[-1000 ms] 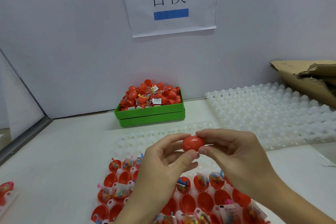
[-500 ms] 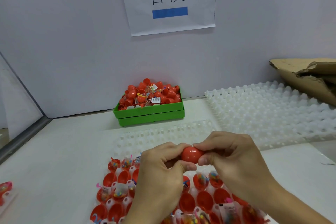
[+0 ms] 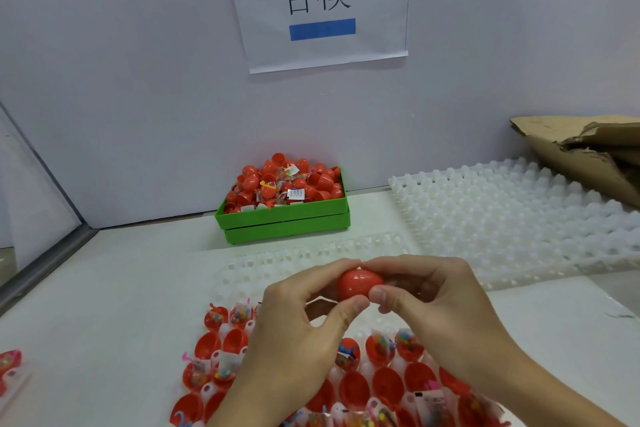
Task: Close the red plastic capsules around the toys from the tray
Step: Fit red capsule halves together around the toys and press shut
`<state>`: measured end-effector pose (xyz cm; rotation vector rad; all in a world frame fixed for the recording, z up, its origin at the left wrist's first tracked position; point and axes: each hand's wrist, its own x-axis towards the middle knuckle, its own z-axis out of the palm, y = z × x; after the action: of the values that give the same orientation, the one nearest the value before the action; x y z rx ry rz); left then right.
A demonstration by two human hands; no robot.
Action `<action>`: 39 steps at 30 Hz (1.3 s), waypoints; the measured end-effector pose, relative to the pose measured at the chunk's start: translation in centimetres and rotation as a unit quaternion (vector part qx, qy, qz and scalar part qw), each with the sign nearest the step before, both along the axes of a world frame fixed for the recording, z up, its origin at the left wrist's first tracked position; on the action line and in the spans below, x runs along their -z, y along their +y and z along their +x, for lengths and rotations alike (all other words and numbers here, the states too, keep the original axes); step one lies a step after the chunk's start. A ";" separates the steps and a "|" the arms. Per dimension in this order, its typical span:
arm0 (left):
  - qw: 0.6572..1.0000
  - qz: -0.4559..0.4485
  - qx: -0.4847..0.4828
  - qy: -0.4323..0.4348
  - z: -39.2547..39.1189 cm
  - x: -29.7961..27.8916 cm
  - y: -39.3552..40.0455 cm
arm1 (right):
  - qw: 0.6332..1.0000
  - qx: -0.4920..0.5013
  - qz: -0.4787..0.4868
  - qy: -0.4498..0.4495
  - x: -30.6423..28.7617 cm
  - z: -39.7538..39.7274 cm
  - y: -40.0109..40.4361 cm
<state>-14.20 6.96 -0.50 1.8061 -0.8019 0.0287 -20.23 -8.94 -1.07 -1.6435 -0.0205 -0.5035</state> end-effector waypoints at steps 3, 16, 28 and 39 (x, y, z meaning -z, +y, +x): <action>1.000 0.008 0.005 -0.012 0.1 0.0 0.0 | 1.000 -0.010 -0.008 0.022 0.0 0.0 -0.1; 0.998 -0.042 0.012 0.033 0.4 0.0 0.1 | 0.999 -0.004 -0.036 0.030 0.3 0.0 -0.6; 1.000 -0.012 -0.011 -0.006 0.6 0.5 0.1 | 1.000 0.012 -0.024 0.009 0.6 0.2 -0.4; 1.000 -0.028 -0.011 -0.005 0.3 0.1 -0.2 | 0.999 0.010 -0.033 -0.013 0.3 0.2 -0.4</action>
<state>-13.94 6.81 -0.65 1.7637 -0.7811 0.0731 -19.98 -9.37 -1.40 -1.7026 -0.0413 -0.5444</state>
